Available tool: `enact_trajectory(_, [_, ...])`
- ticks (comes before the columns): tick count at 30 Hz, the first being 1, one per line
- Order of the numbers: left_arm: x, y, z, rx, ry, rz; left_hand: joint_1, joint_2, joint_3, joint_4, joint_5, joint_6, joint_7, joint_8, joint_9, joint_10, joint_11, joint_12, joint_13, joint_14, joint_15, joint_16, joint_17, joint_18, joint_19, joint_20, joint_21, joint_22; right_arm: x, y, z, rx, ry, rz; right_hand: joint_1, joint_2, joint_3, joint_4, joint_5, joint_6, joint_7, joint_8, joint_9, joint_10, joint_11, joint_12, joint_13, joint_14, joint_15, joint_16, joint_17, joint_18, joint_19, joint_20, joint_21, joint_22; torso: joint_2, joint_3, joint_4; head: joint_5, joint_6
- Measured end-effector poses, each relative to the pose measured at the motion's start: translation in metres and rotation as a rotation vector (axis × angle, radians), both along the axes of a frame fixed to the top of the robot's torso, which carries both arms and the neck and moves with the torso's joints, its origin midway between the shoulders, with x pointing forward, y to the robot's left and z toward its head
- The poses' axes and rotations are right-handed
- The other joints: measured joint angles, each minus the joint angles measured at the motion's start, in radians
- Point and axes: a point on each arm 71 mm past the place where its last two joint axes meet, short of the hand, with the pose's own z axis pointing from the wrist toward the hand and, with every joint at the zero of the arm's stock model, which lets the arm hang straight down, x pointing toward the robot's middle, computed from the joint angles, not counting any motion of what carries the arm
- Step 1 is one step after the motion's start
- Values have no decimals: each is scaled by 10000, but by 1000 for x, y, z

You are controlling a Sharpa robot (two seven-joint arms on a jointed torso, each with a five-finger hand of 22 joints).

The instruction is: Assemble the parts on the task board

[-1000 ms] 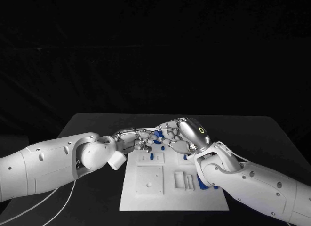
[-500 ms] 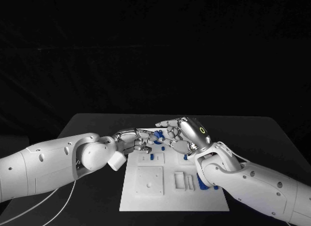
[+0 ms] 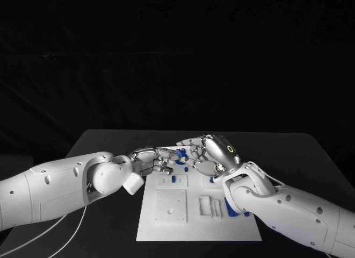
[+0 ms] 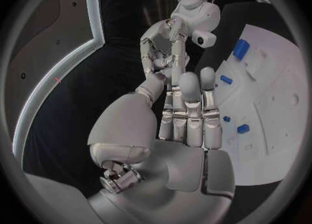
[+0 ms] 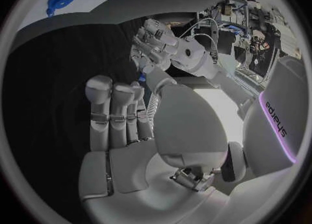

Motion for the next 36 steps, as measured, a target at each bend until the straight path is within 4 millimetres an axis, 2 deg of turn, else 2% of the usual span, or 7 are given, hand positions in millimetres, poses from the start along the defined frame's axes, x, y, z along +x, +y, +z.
enact_trajectory(11, [0,0,0,11,15,-7,-74,-9,6,4,35,-18,-18,0,0,0,0,55,-1,0,0,0,17,-2,-147,-1,425,-65,0,1,-1,-67,110,141,-95,94,148,-9,0,165,1,0,1,31,4,56,70,0,1,0,56,-1,0,1,65,-1,0,4,1,12,-9])
enact_trajectory(17, [0,1,0,12,24,-21,-129,-5,35,-23,36,-25,-25,0,0,0,0,55,-1,0,0,0,25,-2,-168,-22,500,-141,0,1,-1,-95,165,188,-180,179,232,76,0,411,80,0,0,32,5,56,111,0,1,0,85,0,0,1,74,-2,0,4,1,12,-10])
enact_trajectory(20, [0,1,-1,19,35,-34,-151,-9,44,-32,36,-36,-36,0,0,0,0,55,-1,0,0,0,30,-1,-207,-19,556,-209,0,2,-1,-111,199,205,-241,239,305,117,0,556,82,-3,-4,-41,78,56,121,0,2,0,93,0,0,1,74,-2,0,3,0,12,-19])
enact_trajectory(29, [0,1,-1,60,79,-73,-169,-18,44,-32,131,-39,-40,0,0,0,0,55,-2,0,0,0,29,0,-238,-17,637,-289,0,2,-1,-148,278,251,-311,307,548,171,0,793,106,-62,-32,-46,81,96,155,0,2,0,129,0,0,2,114,-3,0,-1,2,13,-33])
enact_trajectory(36, [0,1,-2,85,111,-108,-182,-31,44,-32,170,-37,-37,0,0,0,0,55,-3,0,0,0,37,-1,-238,-17,686,-307,1,2,-2,-164,305,273,-348,342,646,181,-1,940,96,-44,-30,-44,152,134,197,25,27,0,162,-1,0,3,114,-3,0,-2,4,13,-49])
